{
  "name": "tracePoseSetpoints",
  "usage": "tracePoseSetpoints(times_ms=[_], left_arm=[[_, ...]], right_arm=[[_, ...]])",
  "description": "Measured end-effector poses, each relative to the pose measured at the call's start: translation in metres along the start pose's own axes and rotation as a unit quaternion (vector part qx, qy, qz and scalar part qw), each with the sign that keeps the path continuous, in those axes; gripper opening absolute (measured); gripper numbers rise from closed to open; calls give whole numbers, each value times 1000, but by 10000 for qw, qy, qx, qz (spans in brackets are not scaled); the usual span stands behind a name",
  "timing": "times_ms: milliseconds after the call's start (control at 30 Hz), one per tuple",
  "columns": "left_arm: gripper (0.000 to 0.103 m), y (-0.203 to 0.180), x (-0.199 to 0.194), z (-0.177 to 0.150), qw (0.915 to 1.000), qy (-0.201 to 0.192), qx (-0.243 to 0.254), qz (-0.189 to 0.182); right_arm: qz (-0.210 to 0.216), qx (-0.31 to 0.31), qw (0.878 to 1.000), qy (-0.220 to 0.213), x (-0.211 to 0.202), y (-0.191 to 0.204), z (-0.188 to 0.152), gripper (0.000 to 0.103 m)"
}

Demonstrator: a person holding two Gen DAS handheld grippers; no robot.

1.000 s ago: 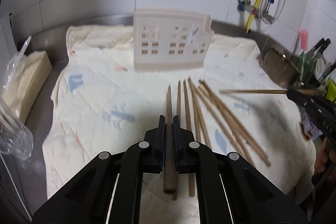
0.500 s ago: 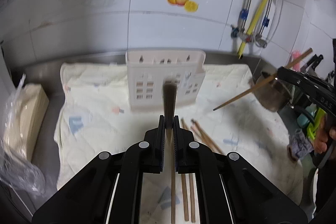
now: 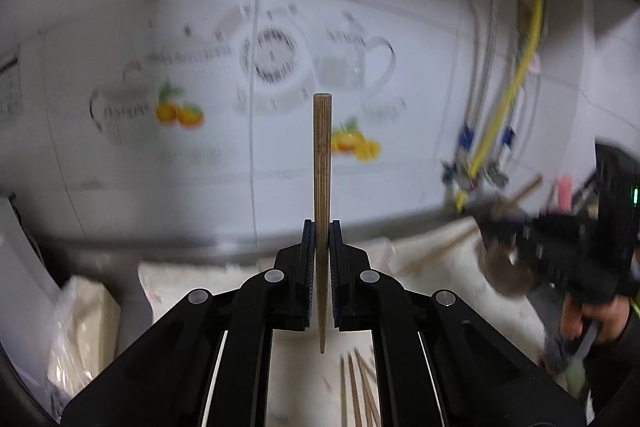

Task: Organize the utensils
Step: 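Lift both held chopsticks and lower them upright into the white holder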

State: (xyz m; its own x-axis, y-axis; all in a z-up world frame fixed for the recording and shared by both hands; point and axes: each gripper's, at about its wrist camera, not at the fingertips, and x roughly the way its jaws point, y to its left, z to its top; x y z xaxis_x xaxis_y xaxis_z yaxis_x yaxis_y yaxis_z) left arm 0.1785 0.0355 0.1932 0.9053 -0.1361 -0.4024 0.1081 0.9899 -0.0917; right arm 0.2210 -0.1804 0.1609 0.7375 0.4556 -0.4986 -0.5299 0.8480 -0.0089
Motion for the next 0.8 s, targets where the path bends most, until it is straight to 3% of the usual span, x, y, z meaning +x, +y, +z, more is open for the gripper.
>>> tracePoseSetpoints(times_ms=[233,533,800], left_arm=[[6,14,38,23,9991,-244,-183,301],[6,41,93,-16,9971,322,-570,382],[9,51,108,-40,9946,710,-623,428]], right_arm=[[-50,-29,9996,263,39,0,-1,6],[-45,-106,9984,546,71,3,-17,7],[-41,-34,9974,723,86,1,-30,7]])
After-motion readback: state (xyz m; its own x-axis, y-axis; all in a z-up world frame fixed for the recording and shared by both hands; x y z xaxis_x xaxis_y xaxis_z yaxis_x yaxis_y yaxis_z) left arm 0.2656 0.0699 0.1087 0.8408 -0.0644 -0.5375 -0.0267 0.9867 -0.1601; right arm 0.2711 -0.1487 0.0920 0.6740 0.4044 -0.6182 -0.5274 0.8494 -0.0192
